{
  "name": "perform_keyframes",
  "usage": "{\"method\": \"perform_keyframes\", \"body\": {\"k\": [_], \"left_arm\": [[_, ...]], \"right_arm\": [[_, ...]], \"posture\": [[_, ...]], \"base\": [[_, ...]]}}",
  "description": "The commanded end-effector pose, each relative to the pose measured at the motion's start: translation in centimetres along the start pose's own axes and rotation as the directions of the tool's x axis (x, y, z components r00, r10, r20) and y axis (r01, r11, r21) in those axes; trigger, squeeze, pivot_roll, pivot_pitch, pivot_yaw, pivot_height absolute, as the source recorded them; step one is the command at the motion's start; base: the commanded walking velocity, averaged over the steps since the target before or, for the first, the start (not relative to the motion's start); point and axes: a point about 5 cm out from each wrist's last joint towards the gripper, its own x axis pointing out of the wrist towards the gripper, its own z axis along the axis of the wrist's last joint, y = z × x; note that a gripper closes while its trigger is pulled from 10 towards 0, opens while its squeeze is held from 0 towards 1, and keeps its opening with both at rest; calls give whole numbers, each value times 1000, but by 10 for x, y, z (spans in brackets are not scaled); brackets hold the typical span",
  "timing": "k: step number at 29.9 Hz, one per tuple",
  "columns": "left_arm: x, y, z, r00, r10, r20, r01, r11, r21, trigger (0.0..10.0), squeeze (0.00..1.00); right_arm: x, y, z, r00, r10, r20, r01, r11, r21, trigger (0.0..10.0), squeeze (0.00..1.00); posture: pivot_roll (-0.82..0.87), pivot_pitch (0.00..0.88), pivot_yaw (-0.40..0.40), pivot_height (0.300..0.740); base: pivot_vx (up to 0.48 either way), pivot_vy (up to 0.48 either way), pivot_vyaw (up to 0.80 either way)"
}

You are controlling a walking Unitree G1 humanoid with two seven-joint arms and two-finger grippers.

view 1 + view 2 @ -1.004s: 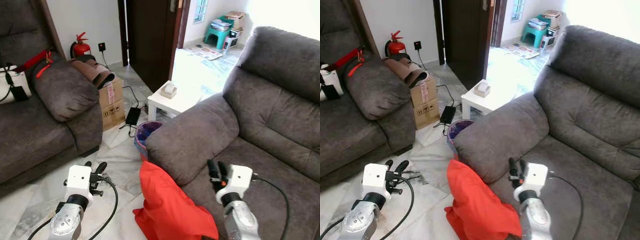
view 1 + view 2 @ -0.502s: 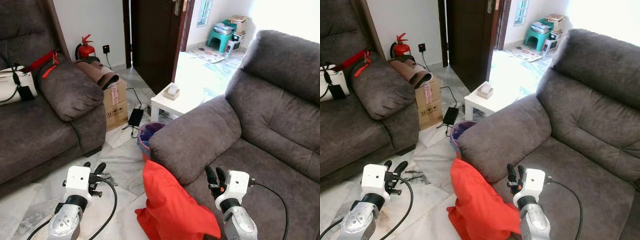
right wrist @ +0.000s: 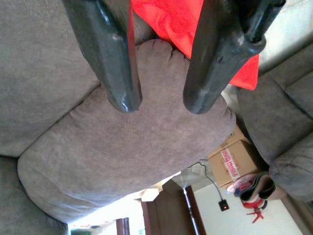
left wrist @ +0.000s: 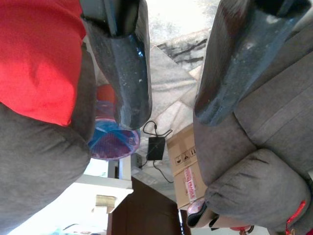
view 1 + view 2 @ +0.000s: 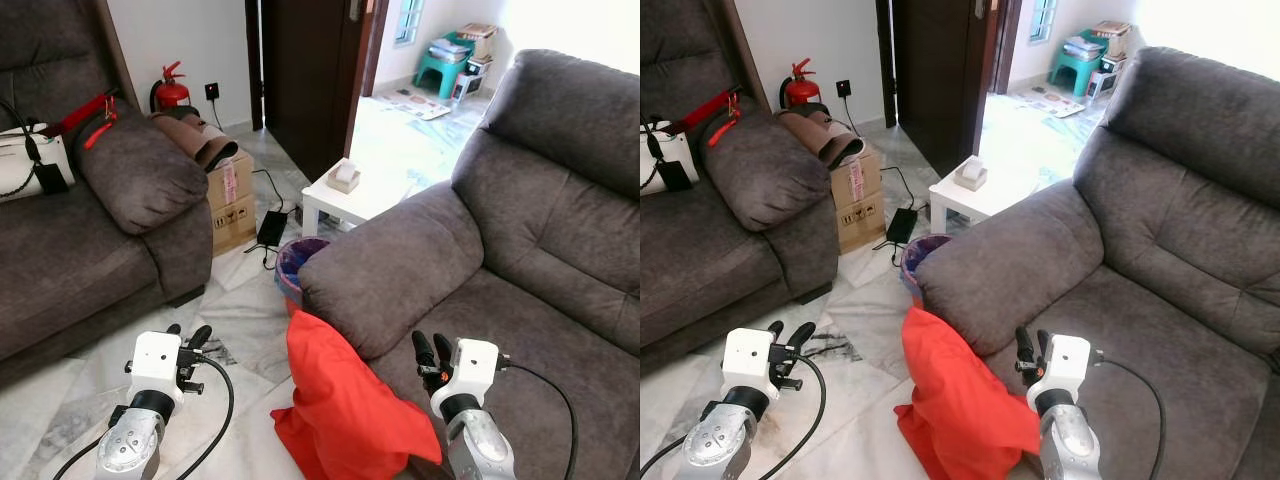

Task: Move the pillow to the sofa from floor

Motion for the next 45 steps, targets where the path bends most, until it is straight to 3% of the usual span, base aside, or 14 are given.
{"method": "perform_keyframes", "body": {"k": [1,4,24,33,35,36,38,45], "left_arm": [[0,-2,-3,1000,-15,-12,15,1000,3,10000,0],[2,-3,-2,1000,-20,-8,20,1000,4,10000,0],[-1,0,-7,999,13,-37,-13,1000,-19,10000,0],[-25,16,-41,981,88,-175,-89,996,0,10000,0],[-35,17,-61,958,90,-273,-91,996,12,10000,0],[-35,17,-61,958,90,-273,-91,996,12,10000,0],[-51,23,-80,930,128,-346,-122,992,40,10000,0],[-54,29,-77,932,191,-308,-186,981,45,10000,0]], "right_arm": [[-1,-1,-4,1000,-5,-25,5,1000,-7,10000,0],[-2,-1,-1,1000,-2,17,2,1000,9,10000,0],[-1,-2,-2,1000,-3,-1,3,1000,5,10000,0],[0,0,-2,1000,5,2,-5,1000,11,10000,0],[1,2,-3,1000,8,-1,-8,1000,13,10000,0],[1,2,-3,1000,8,-1,-8,1000,13,10000,0],[1,3,-2,1000,10,2,-10,1000,16,10000,0],[1,1,-2,1000,8,1,-8,1000,14,10000,0]], "posture": [[54,68,-35,652],[55,63,-35,652],[58,80,-38,652],[68,82,-37,652],[68,82,-37,652],[68,82,-37,652],[57,88,-34,652],[65,92,-39,652]], "base": [[0,0,0],[0,0,0],[0,0,0],[0,0,0],[0,0,0],[0,0,0],[0,0,0],[0,0,0]]}}
